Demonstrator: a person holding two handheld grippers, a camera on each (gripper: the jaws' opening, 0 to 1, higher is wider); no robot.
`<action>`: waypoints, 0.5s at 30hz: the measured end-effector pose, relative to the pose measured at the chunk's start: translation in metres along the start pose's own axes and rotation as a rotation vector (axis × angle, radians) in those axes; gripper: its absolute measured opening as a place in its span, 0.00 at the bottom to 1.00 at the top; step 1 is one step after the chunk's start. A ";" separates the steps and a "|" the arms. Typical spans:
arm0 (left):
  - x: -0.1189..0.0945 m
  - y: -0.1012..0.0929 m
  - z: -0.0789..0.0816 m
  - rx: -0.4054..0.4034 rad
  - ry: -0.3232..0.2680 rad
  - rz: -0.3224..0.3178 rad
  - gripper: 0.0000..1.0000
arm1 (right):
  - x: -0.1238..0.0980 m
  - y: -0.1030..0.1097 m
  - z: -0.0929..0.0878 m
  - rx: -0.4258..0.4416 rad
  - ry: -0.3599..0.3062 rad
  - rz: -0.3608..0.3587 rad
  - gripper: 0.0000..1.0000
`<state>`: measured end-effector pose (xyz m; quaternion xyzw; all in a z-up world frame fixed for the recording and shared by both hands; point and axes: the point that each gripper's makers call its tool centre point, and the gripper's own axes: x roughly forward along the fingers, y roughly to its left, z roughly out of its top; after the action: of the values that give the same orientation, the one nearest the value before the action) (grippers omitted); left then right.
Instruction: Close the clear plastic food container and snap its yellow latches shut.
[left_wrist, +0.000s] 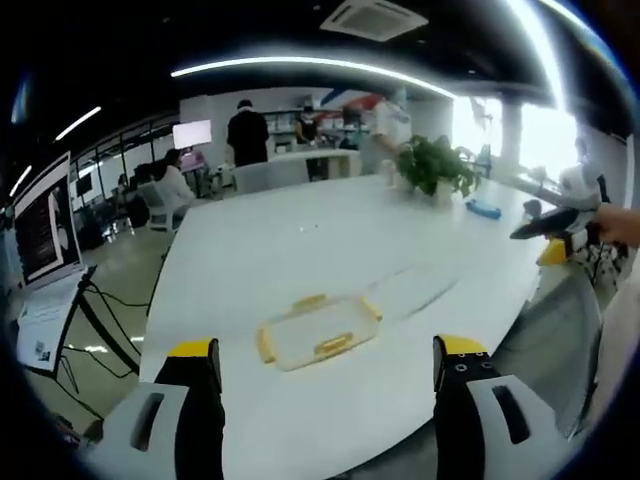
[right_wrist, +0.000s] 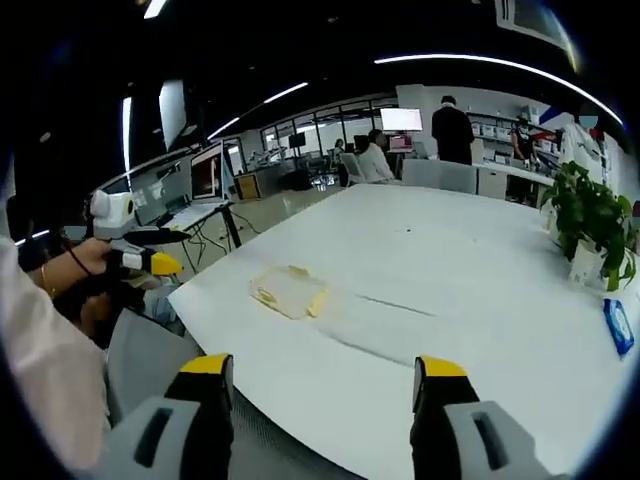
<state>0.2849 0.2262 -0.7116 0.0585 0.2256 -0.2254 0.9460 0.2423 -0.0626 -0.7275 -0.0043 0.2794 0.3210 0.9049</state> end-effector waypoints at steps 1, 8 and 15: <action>0.001 -0.001 0.000 0.000 -0.001 -0.002 0.85 | 0.001 0.001 -0.001 -0.007 0.006 0.000 0.73; 0.001 -0.006 -0.005 -0.007 0.011 -0.012 0.84 | -0.003 0.003 -0.006 -0.015 0.015 -0.001 0.73; 0.000 -0.003 -0.004 -0.014 0.007 -0.007 0.84 | -0.012 -0.009 -0.004 -0.013 0.014 -0.026 0.73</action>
<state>0.2820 0.2244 -0.7150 0.0518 0.2306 -0.2268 0.9448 0.2378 -0.0777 -0.7258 -0.0162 0.2835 0.3109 0.9070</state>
